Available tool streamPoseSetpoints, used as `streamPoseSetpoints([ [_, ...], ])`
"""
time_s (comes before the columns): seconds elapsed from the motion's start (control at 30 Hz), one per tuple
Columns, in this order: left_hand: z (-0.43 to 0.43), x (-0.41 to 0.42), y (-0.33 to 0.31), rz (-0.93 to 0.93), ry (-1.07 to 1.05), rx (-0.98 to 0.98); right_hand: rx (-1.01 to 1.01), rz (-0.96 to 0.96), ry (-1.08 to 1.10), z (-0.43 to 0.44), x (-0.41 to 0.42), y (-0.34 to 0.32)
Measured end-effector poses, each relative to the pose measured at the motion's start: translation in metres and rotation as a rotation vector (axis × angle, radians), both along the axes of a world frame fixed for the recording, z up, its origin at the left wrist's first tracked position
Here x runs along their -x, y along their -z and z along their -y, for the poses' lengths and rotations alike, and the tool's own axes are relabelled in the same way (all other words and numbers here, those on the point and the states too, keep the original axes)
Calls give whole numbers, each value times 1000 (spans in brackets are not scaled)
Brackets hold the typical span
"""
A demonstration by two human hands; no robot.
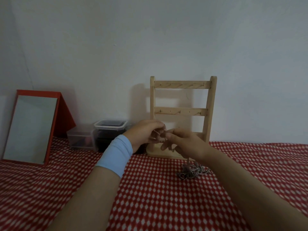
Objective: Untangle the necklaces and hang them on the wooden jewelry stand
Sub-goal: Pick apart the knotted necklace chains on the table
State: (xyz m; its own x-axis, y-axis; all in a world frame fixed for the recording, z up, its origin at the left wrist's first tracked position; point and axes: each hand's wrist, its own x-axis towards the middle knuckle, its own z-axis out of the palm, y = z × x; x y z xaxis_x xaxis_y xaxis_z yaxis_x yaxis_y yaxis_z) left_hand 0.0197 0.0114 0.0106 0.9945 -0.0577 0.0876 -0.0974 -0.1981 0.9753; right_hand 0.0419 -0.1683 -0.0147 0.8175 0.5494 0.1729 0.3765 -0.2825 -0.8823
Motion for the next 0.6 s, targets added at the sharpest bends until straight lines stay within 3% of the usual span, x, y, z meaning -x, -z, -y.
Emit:
streamPoseSetpoints([
  [0.1, 1, -1, 2, -120, 7, 134, 54, 41, 32, 0, 3, -2],
  [0.33, 0, -5, 3, -156, -67, -14, 19, 11, 127, 4, -7, 1],
  [0.53, 1, -5, 2, -141, -164, -286, 13, -25, 185, 6, -8, 1],
  [0.6, 1, -3, 5, -138, -144, -197, 50, -47, 177, 6, -7, 0],
])
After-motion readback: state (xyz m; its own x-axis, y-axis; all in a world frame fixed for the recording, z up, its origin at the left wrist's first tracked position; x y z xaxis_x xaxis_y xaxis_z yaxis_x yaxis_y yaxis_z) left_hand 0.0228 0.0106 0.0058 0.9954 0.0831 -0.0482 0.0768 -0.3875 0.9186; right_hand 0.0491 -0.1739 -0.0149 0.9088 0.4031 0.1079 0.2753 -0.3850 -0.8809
